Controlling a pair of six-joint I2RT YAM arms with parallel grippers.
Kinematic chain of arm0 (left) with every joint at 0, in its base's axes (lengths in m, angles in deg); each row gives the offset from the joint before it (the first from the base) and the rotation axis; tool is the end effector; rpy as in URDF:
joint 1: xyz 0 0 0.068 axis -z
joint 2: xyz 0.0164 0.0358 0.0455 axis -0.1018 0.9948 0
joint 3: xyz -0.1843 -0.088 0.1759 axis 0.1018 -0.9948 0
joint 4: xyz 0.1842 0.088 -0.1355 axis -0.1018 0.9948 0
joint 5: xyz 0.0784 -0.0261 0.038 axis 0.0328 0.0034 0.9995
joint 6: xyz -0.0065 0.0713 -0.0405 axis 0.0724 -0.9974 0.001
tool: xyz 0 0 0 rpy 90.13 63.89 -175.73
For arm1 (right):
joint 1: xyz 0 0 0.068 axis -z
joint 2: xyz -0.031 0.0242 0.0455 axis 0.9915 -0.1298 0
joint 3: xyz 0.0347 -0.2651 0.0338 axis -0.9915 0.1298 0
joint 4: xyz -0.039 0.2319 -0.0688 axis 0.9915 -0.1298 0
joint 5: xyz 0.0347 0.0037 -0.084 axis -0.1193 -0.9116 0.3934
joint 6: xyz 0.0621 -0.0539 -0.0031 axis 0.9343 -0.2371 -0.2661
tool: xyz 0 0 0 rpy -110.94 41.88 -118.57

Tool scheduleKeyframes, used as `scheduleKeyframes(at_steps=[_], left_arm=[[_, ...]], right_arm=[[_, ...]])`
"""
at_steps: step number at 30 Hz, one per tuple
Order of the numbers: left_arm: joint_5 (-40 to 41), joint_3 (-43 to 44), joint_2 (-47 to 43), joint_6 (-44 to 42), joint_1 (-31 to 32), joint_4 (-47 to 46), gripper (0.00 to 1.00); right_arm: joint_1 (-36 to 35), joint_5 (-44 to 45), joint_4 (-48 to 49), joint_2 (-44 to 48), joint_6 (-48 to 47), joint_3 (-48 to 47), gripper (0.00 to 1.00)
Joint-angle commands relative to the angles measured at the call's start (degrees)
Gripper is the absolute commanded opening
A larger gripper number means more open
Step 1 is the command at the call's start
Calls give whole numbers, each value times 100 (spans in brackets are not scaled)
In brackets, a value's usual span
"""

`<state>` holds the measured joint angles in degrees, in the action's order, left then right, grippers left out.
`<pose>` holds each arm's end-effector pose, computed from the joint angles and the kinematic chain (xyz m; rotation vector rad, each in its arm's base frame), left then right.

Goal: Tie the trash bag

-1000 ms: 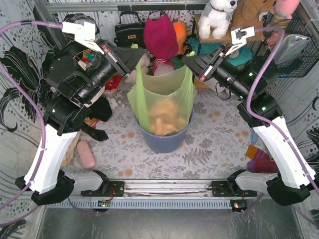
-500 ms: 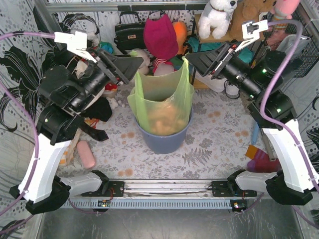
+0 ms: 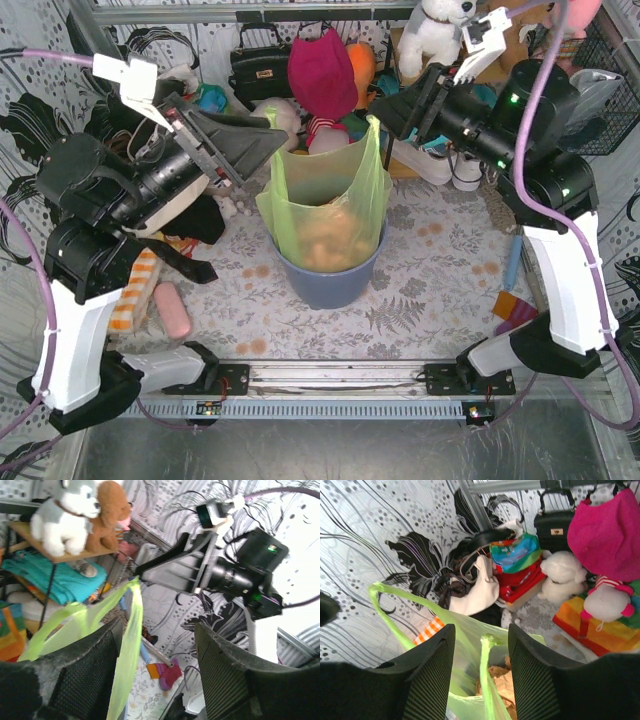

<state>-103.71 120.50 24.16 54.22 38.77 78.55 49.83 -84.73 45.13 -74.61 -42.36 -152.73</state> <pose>0.1303 -0.1070 0.5979 0.2795 1.3593 -1.1020 0.1939 0.1414 0.6028 -0.2671 1.4467 0.9777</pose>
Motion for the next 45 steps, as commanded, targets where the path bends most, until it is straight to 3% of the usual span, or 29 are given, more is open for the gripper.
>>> scheduleKeyframes(at_steps=[1, 4, 8, 12, 15, 21, 31, 39, 45], left_arm=[[-1087, 461, 440, 249, -6, 54, 66], [-1113, 252, 480, 318, 240, -302, 64], [-498, 341, 662, 85, 1134, -313, 64], [675, 242, 778, -363, 2087, -295, 63], [1355, -217, 744, -626, 2467, -583, 62], [1857, -1199, 634, -667, 2605, -1483, 59], [2234, -1740, 703, -783, 2605, -1925, 57], [2918, -1768, 876, -856, 2605, -1607, 56], [3398, -1859, 937, -919, 2605, -1648, 58]], right_arm=[[-3, -29, -593, -126, -237, -296, 46], [-3, 47, -497, -69, -200, -89, 45], [-3, 125, -481, -55, -216, -16, 43], [-1, 261, -420, -15, -181, 49, 40], [1, 294, -378, -24, -199, 55, 38], [1, 370, -414, -170, -263, -171, 31], [-4, 353, -418, -274, -315, -460, 0], [-2, 78, -99, -235, -286, -556, 0], [-2, -371, 328, 37, -80, -102, 0]])
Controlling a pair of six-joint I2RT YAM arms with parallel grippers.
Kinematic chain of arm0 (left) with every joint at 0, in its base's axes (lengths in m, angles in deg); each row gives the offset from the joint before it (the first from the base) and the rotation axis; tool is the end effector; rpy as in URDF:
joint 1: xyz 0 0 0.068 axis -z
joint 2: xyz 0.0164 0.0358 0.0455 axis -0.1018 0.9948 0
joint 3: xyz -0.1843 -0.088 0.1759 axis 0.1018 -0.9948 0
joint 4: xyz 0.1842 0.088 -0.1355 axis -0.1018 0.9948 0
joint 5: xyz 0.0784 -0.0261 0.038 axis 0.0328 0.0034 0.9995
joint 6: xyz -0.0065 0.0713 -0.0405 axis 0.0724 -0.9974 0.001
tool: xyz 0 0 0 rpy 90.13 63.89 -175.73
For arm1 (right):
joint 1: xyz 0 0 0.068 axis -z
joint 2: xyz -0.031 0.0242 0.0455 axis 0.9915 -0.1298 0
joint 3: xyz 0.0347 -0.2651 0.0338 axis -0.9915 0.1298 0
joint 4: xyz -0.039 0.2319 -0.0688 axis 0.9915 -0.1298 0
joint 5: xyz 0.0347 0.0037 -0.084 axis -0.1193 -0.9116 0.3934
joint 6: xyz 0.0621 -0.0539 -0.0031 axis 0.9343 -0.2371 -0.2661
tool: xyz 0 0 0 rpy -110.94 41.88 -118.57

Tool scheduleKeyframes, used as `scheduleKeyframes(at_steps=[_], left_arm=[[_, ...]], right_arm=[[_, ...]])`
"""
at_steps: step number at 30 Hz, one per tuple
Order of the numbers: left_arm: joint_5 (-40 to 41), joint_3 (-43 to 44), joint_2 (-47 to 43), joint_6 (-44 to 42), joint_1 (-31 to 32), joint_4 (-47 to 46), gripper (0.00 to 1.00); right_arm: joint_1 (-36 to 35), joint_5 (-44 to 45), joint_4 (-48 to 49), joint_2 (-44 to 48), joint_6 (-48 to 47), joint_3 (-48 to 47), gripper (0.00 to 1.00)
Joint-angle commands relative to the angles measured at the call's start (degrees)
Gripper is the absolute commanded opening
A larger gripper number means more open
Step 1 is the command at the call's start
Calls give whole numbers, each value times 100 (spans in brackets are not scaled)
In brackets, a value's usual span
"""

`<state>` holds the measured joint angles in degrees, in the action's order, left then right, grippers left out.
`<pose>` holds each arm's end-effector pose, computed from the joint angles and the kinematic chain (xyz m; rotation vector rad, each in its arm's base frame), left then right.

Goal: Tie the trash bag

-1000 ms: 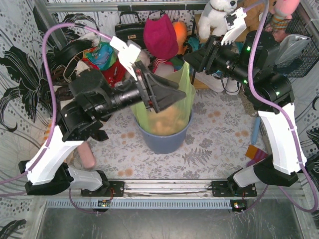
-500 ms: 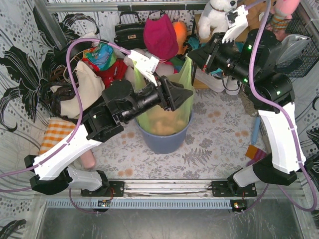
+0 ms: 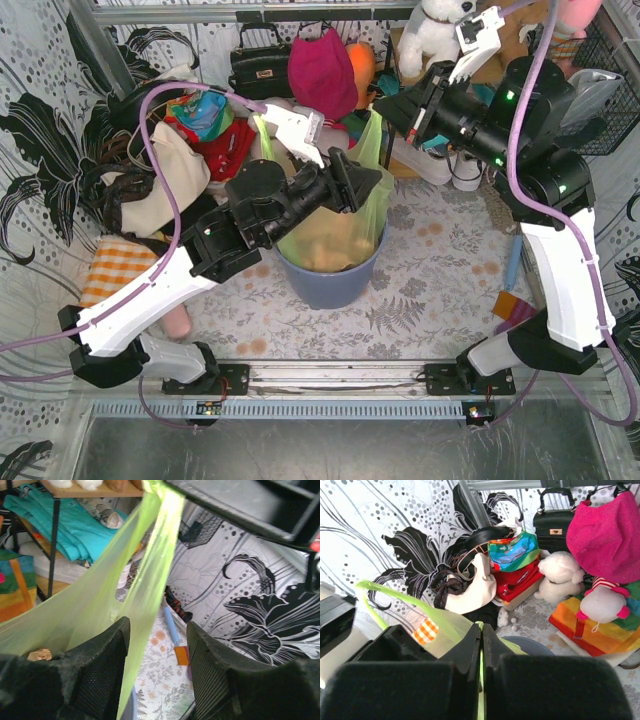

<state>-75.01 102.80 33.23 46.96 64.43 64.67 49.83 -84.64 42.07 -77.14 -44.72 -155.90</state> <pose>0.1668 -0.2416 0.5064 0.3026 1.5689 -0.9489 0.2024 0.1468 0.5993 -0.2959 1.4800 0.9367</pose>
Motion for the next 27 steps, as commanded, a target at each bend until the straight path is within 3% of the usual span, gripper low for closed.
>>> scheduleKeyframes(at_steps=[1, 8, 14, 21, 27], left_arm=[[548, -126, 26, -263, 39, -379, 60], [206, -275, -87, -1075, 39, -1461, 77], [-17, 234, 248, -1682, 37, -1516, 78], [-278, -198, 260, -1908, -105, -2251, 77], [-1170, -847, 54, -1591, -603, -3022, 77]], right_arm=[[1, -421, 679, 347, 180, 299, 0], [0, -461, 797, 655, 237, 801, 0], [-2, -582, 827, 729, 303, 916, 0], [-4, -617, 818, 793, 319, 966, 0], [-3, -714, 809, 826, 330, 945, 0]])
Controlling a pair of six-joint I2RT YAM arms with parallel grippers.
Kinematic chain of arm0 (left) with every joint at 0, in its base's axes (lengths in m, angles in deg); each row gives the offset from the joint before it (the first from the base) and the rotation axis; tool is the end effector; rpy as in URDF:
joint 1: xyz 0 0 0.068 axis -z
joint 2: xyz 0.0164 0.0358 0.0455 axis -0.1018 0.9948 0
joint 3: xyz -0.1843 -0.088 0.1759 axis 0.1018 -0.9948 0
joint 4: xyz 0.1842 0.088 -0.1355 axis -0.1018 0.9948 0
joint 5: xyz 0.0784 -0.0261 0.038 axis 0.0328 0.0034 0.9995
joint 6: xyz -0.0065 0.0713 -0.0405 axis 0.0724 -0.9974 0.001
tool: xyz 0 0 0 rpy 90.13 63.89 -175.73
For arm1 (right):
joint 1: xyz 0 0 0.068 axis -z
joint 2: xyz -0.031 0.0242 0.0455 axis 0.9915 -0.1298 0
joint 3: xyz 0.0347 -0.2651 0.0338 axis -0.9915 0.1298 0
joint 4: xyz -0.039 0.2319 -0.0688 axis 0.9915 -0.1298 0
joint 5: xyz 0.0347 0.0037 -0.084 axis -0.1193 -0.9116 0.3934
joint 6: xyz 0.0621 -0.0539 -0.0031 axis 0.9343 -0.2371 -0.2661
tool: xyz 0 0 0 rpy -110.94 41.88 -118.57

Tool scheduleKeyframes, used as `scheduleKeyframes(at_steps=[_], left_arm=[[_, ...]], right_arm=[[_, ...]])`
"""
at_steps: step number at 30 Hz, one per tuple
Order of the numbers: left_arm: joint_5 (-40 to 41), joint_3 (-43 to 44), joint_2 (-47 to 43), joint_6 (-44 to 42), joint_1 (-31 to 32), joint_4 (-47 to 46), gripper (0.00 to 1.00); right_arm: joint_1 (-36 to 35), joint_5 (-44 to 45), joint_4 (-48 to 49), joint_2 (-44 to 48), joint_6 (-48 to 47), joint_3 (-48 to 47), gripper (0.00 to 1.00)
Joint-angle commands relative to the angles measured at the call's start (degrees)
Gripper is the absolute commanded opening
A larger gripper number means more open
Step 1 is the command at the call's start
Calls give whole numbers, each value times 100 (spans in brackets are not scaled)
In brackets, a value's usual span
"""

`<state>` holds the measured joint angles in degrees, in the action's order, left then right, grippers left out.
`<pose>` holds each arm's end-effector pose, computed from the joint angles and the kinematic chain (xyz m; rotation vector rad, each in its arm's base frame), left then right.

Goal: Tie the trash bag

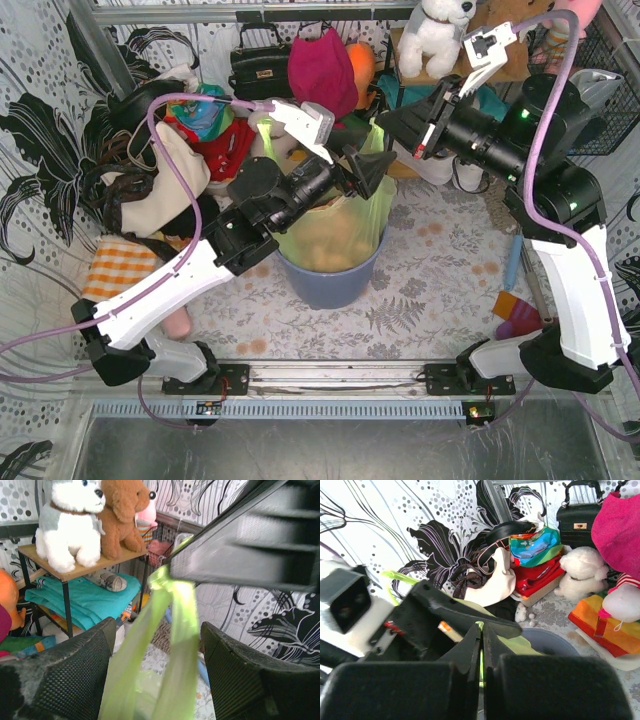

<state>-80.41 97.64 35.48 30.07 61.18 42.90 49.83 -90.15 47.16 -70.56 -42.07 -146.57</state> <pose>0.1863 -0.2522 0.5183 0.4364 1.2409 -0.8291 0.1800 0.1403 0.5948 -0.3478 1.4468 1.0446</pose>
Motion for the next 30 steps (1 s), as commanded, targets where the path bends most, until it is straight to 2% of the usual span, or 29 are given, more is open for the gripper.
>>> scheduleKeyframes(at_steps=[1, 6, 13, 20, 26, 30], left_arm=[[-808, -414, -198, 150, -359, -931, 76], [-1736, -887, -424, 41, -626, -1393, 74], [-2359, -1365, -712, -39, -933, -1937, 74], [-3020, -986, -508, 154, -1140, -2051, 74], [-3158, -390, -69, 293, -1210, -1897, 73], [-3343, -191, 104, 426, -1260, -1907, 69]], right_arm=[[-7, -178, 299, 177, 61, 25, 0], [-1, -206, 317, 230, 81, 122, 0], [-3, -280, 305, 221, 102, 158, 0], [-5, -441, 299, 243, 93, 187, 0], [-6, -656, 448, 291, 147, 245, 0], [-3, -700, 498, 314, 154, 268, 0]])
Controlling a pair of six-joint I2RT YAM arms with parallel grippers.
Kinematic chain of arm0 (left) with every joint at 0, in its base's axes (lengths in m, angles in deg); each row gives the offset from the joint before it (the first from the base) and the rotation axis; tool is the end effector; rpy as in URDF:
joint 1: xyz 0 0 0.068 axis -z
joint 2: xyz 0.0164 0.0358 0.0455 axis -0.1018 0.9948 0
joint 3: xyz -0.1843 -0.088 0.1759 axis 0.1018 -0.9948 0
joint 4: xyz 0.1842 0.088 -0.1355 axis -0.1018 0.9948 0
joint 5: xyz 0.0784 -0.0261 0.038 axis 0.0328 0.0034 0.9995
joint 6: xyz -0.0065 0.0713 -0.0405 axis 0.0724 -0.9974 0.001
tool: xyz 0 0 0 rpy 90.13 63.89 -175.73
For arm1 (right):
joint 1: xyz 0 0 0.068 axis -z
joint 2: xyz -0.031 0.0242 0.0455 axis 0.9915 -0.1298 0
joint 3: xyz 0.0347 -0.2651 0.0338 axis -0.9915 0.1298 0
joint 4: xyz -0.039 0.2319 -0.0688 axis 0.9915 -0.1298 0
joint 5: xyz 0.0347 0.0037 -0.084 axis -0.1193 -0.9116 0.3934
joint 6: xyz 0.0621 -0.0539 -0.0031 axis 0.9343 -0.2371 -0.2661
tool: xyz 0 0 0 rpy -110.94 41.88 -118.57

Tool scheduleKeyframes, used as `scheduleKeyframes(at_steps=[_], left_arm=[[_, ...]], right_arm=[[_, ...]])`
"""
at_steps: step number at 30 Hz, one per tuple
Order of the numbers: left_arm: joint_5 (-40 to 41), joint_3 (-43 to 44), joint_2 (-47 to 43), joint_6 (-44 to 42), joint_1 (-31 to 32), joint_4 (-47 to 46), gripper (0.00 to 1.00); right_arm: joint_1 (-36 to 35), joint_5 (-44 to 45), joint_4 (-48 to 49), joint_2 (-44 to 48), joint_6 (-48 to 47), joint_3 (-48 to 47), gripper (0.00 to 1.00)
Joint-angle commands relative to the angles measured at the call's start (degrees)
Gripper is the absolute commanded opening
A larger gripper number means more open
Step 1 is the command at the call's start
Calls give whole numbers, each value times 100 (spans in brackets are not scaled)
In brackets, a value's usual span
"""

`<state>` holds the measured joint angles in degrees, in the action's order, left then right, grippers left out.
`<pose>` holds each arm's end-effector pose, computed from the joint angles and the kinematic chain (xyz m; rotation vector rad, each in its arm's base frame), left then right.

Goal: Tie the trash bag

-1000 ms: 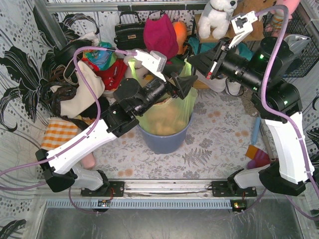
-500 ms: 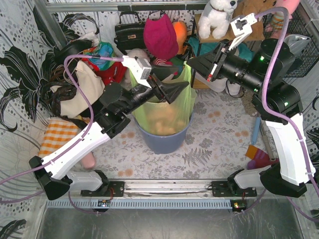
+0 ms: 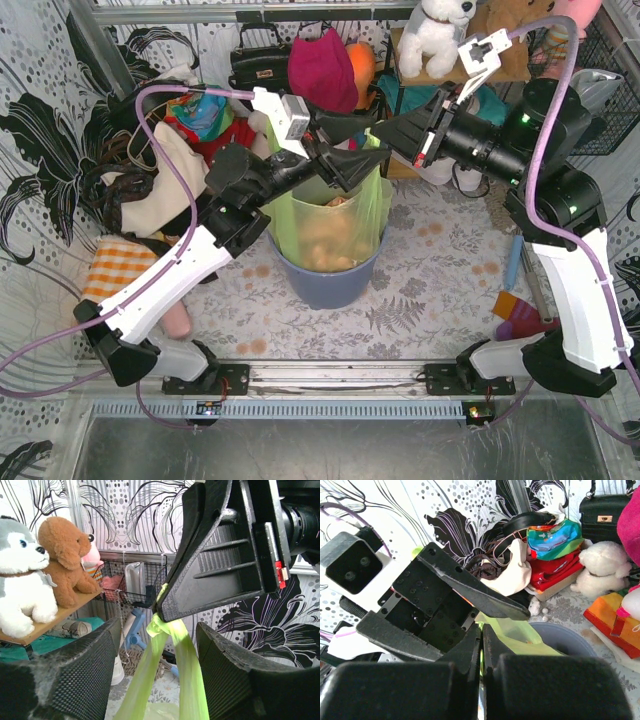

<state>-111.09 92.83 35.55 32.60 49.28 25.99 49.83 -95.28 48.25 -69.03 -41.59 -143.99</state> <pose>0.2029 -0.2303 0.5257 0.6892 0.9298 -1.0165 0.1724 0.1426 0.5907 -0.4225 1.4443 1.1103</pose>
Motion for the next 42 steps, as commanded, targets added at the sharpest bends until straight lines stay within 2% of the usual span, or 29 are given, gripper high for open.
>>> scheduleKeyframes(at_steps=[1, 9, 14, 16, 22, 25, 30, 34, 37, 42], left_arm=[[-286, 302, 104, 199, -73, -217, 66], [-314, 222, 87, 392, -149, -204, 36], [-343, 176, 69, 474, -174, -246, 5], [-337, 199, 84, 481, -178, -206, 1], [-411, 189, 58, 498, -183, -189, 0], [-406, 180, 43, 493, -178, -206, 0], [-405, 156, 48, 504, -178, -201, 0], [-409, 162, 53, 507, -178, -204, 0], [-411, 176, 45, 498, -182, -184, 0], [-396, 178, 40, 472, -180, -125, 0]], right_arm=[[-6, -182, 391, 168, 101, 8, 0], [-7, -134, 496, 226, 100, 73, 0], [1, -123, 497, 226, 71, 61, 0], [-6, -42, 473, 216, 47, -21, 0], [1, 375, -92, -24, -62, -682, 37], [1, 404, -286, -130, -41, -837, 41], [-7, 304, -442, -249, -25, -886, 39], [1, 245, -494, -317, -28, -948, 31], [-1, 233, -487, -325, -17, -961, 23], [1, 250, -371, -306, 9, -928, 0]])
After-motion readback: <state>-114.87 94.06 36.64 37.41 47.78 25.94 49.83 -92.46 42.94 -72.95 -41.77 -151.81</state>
